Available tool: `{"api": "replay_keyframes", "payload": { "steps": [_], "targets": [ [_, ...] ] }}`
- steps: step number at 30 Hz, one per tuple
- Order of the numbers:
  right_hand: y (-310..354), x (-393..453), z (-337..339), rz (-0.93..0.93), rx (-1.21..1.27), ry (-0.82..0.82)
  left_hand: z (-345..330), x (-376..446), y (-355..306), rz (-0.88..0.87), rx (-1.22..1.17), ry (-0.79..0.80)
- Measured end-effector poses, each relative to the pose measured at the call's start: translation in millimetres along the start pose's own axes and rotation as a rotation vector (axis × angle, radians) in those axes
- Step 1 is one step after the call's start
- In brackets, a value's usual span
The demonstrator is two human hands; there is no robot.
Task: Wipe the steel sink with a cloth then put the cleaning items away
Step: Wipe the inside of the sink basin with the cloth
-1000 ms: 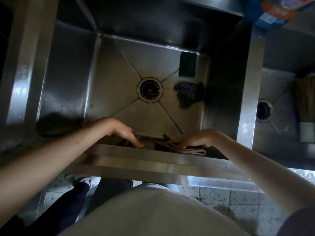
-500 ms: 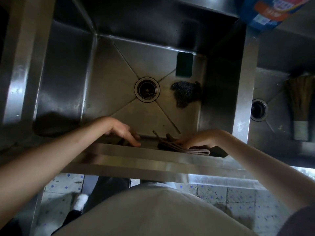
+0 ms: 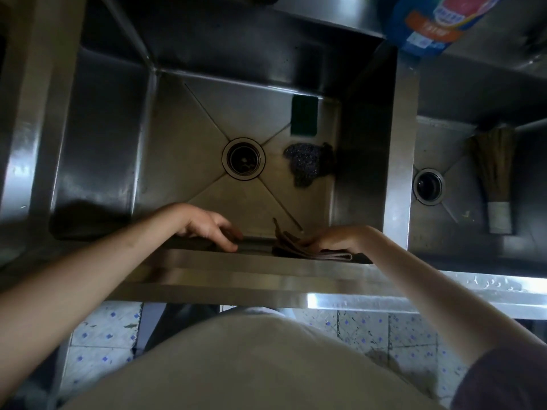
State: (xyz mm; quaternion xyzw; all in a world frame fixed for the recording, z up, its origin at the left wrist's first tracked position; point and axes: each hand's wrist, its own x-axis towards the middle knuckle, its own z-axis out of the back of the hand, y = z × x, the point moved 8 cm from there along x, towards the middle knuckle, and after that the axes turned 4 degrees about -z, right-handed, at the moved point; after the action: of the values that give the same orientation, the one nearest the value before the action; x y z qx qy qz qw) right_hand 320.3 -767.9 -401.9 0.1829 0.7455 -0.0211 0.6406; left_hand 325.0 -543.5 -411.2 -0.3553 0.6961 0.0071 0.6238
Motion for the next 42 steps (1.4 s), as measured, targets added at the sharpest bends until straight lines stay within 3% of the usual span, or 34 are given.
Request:
{"api": "replay_keyframes", "payload": {
  "steps": [12, 22, 26, 30, 42],
  "targets": [
    [-2, -4, -3, -0.012, 0.071, -0.01, -2, 12, -15, 0.037, 0.237, 0.132],
    [-17, -1, 1, -0.195, 0.043, -0.087, -4, 27, -37, -0.028, 0.341, 0.235],
    [-20, 0, 7, -0.145, 0.052, -0.189, 7, 39, -64, -0.204, 0.344, 0.051],
    [-15, -18, 12, -0.183, 0.088, -0.358, 4, 44, -91, -0.364, 0.181, -0.096],
    [-8, -52, 14, -0.141, 0.223, -0.604, -43, 79, -107, -0.417, 0.113, -0.172]
  ]
}}
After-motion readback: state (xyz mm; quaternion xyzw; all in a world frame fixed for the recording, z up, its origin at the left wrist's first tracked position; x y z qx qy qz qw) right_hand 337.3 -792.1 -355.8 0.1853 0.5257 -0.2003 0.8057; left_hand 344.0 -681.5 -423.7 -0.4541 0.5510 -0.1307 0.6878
